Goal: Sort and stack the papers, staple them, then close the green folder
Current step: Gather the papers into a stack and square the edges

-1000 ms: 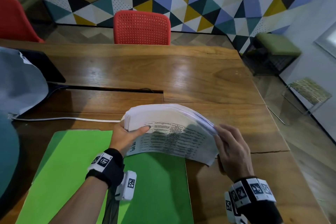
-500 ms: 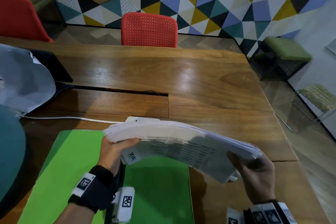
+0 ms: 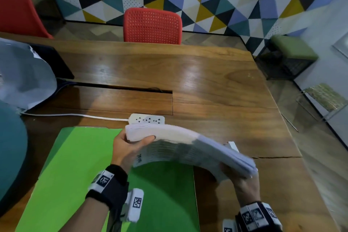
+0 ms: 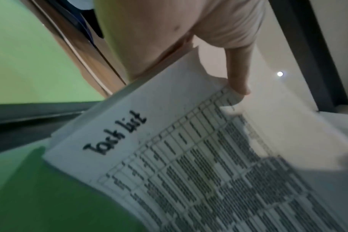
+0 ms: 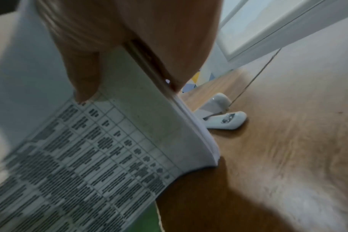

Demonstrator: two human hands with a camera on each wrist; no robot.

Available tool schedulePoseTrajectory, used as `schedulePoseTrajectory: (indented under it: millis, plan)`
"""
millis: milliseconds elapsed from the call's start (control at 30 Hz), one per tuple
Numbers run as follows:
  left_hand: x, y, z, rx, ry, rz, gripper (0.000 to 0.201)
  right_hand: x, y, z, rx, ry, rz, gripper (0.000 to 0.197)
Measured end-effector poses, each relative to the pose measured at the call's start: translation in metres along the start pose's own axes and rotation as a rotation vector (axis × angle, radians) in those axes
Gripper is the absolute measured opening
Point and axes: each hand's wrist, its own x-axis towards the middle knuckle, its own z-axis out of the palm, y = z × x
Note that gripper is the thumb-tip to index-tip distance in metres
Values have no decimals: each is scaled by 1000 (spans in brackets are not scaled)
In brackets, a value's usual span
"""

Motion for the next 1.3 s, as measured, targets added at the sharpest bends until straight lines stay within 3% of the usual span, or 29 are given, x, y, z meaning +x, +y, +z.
schedulePoseTrajectory:
  millis: [67, 167, 300, 367, 433, 500, 567, 633, 700, 767, 800, 867, 933, 1000, 1067, 1133, 1167, 1233, 1300]
  plan:
    - [-1, -1, 8, 33, -1, -8, 58, 3, 2, 6, -60, -6, 10, 33]
    - [1, -2, 19, 33, 55, 26, 34, 12, 0, 17, 9, 34, -1, 35]
    - [5, 3, 9, 11, 67, -2, 35, 9, -1, 21, 22, 16, 13, 38]
    - [7, 2, 7, 62, 25, -50, 27, 8, 1, 16, 7, -6, 39, 52]
    - [7, 6, 10, 124, -8, -57, 18, 14, -9, 9, -7, 7, 88, 80]
    - [7, 19, 17, 194, -25, -12, 18, 25, -32, 5, -250, 35, 37, 94]
    - [5, 40, 21, 307, -114, 88, 26, 35, -56, 4, -642, 17, -88, 98]
    - [-2, 67, 26, 439, -256, 228, 17, 45, -74, 9, -915, -89, -209, 107]
    - [-10, 94, 32, 550, -405, 372, 12, 53, -88, 17, -981, -217, -253, 115]
    - [-18, 116, 38, 626, -481, 499, 19, 60, -96, 23, -1001, -334, -285, 106]
    - [-21, 124, 40, 652, -486, 556, 24, 62, -100, 28, -973, -378, -309, 86]
    - [-23, 135, 42, 662, -444, 645, 24, 62, -105, 38, -908, -382, -341, 21]
    - [-19, 135, 41, 672, -341, 701, 32, 62, -99, 47, -812, -349, -350, 57]
    - [-14, 130, 40, 698, -212, 748, 47, 59, -99, 52, -729, -299, -330, 64]
    - [-12, 127, 36, 585, -57, 624, 81, 59, -96, 52, -660, -272, -292, 59]
    - [-8, 117, 25, 361, 106, 355, 111, 56, -94, 46, -544, -270, -244, 52]
    - [-6, 109, 19, 256, 107, 228, 114, 54, -93, 43, -451, -280, -214, 51]
    - [-4, 92, 9, 109, -69, 46, 104, 48, -94, 42, -206, -276, -135, 35]
    - [-13, 80, 13, 73, -203, -23, 86, 39, -92, 50, -70, -268, -107, 22]
